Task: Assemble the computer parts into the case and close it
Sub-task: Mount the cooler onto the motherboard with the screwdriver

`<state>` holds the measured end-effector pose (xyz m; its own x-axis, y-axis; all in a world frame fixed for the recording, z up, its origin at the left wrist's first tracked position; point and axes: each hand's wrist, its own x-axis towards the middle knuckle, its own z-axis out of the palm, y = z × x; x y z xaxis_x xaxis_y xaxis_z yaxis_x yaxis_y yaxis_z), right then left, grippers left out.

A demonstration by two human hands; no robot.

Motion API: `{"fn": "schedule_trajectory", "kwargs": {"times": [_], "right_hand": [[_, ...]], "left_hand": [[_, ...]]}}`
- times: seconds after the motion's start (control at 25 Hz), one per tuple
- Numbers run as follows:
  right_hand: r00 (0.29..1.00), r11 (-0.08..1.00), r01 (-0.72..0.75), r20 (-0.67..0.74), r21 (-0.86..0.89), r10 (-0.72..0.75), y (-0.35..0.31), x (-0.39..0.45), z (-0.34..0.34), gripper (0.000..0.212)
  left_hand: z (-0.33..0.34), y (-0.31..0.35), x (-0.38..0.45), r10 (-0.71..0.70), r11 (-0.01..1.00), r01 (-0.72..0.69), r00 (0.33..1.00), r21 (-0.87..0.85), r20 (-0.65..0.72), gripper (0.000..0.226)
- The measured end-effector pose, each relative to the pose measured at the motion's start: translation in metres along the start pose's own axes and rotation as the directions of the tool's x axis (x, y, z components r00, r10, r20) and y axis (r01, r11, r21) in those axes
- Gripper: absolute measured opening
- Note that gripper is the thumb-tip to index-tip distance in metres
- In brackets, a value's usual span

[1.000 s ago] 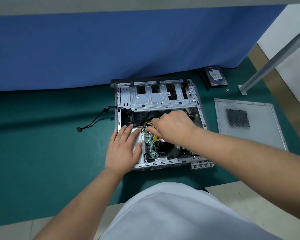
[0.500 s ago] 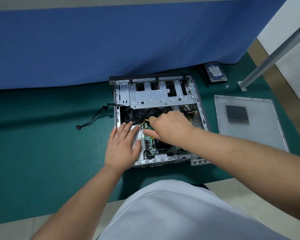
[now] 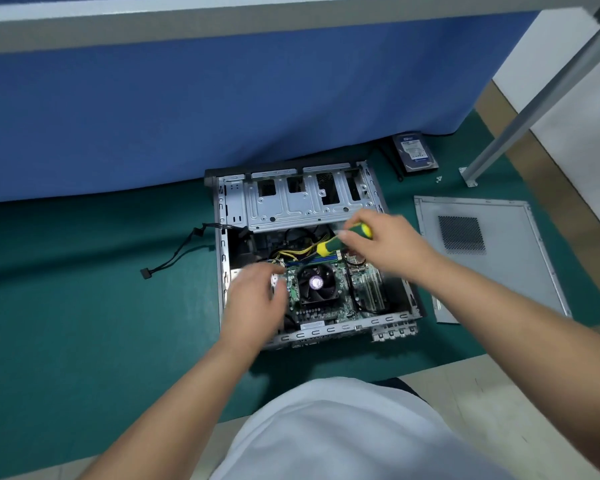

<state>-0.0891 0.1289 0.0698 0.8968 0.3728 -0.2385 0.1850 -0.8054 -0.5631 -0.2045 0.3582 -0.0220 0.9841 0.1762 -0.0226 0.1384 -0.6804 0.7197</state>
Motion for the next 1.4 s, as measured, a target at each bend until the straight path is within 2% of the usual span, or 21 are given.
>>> {"fn": "schedule_trajectory", "kwargs": {"times": [0.04, 0.08, 0.12, 0.16, 0.2, 0.24, 0.28, 0.4, 0.56, 0.64, 0.68, 0.72, 0.8, 0.84, 0.96, 1.08, 1.24, 1.4], "right_hand": [[0.998, 0.988, -0.05, -0.024, 0.145, 0.054, 0.01, -0.011, 0.002, 0.014], [0.994, 0.956, -0.093, -0.03, 0.277, 0.106, 0.018, -0.023, 0.009, 0.01], [0.988, 0.911, -0.135, -0.016, 0.389, 0.153, 0.025, -0.033, 0.018, 0.009], [0.981, 0.862, -0.178, 0.012, 0.475, 0.196, 0.031, -0.042, 0.029, 0.01], [0.971, 0.816, -0.224, 0.049, 0.533, 0.234, 0.036, -0.048, 0.04, 0.013], [0.96, 0.778, -0.266, 0.086, 0.569, 0.266, 0.039, -0.052, 0.049, 0.016], [0.948, 0.748, -0.306, 0.119, 0.589, 0.294, 0.041, -0.054, 0.056, 0.019], [0.939, 0.746, -0.326, 0.11, 0.58, 0.325, 0.044, -0.042, 0.062, 0.016], [0.943, 0.729, -0.294, 0.062, 0.618, 0.328, 0.059, -0.012, 0.031, 0.008], [0.93, 0.739, -0.306, 0.024, 0.601, 0.366, 0.083, 0.003, 0.007, 0.009], [0.911, 0.744, -0.338, 0.002, 0.577, 0.412, 0.1, 0.011, -0.003, 0.006], [0.887, 0.75, -0.384, -0.009, 0.538, 0.461, 0.12, 0.02, -0.01, 0.013], [0.833, 0.743, -0.51, 0.031, 0.434, 0.553, 0.157, 0.039, -0.012, 0.021], [0.807, 0.735, -0.567, 0.075, 0.371, 0.586, 0.174, 0.048, -0.007, 0.023], [0.748, 0.72, -0.664, 0.155, 0.201, 0.646, 0.206, 0.063, 0.018, 0.025], [0.735, 0.73, -0.678, 0.125, 0.086, 0.667, 0.223, 0.067, 0.041, 0.023], [0.738, 0.74, -0.669, 0.06, -0.063, 0.672, 0.224, 0.066, 0.056, 0.035], [0.757, 0.757, -0.65, 0.034, -0.062, 0.653, 0.224, 0.062, 0.061, 0.041]], "left_hand": [[0.007, 0.016, 0.003, -0.083, 0.985, 0.091, 0.995, -0.148, 0.062, 0.016], [0.015, 0.031, 0.009, -0.193, 0.92, 0.237, 0.968, -0.314, 0.163, 0.014], [0.024, 0.044, 0.018, -0.303, 0.787, 0.403, 0.912, -0.468, 0.276, 0.015], [0.032, 0.055, 0.027, -0.389, 0.612, 0.544, 0.839, -0.573, 0.381, 0.016], [0.039, 0.064, 0.035, -0.437, 0.459, 0.623, 0.779, -0.634, 0.449, 0.017], [0.046, 0.072, 0.045, -0.459, 0.384, 0.652, 0.749, -0.654, 0.477, 0.016], [0.051, 0.079, 0.052, -0.465, 0.385, 0.66, 0.743, -0.646, 0.482, 0.015], [0.062, 0.101, 0.072, -0.381, 0.523, 0.605, 0.796, -0.6, 0.471, 0.018], [0.065, 0.123, 0.103, -0.142, 0.776, 0.358, 0.901, -0.52, 0.409, 0.011], [0.055, 0.112, 0.115, -0.096, 0.913, 0.21, 0.944, -0.349, 0.316, 0.015], [0.048, 0.098, 0.119, -0.073, 0.968, 0.129, 0.965, -0.216, 0.253, 0.019], [0.04, 0.08, 0.12, -0.029, 0.997, 0.04, 0.983, -0.059, 0.18, 0.024], [0.026, 0.039, 0.118, 0.067, 0.964, -0.085, 0.995, 0.253, 0.08, 0.034], [0.02, 0.02, 0.115, 0.078, 0.926, -0.097, 0.995, 0.366, 0.068, 0.038], [0.011, -0.018, 0.099, 0.002, 0.826, -0.061, 0.994, 0.56, 0.105, 0.057], [0.016, -0.028, 0.095, 0.038, 0.799, -0.078, 0.996, 0.596, 0.079, 0.058], [0.016, -0.028, 0.098, 0.042, 0.804, -0.066, 0.998, 0.592, 0.054, 0.057], [0.017, -0.028, 0.098, 0.064, 0.812, -0.079, 0.997, 0.578, 0.046, 0.058]]}}
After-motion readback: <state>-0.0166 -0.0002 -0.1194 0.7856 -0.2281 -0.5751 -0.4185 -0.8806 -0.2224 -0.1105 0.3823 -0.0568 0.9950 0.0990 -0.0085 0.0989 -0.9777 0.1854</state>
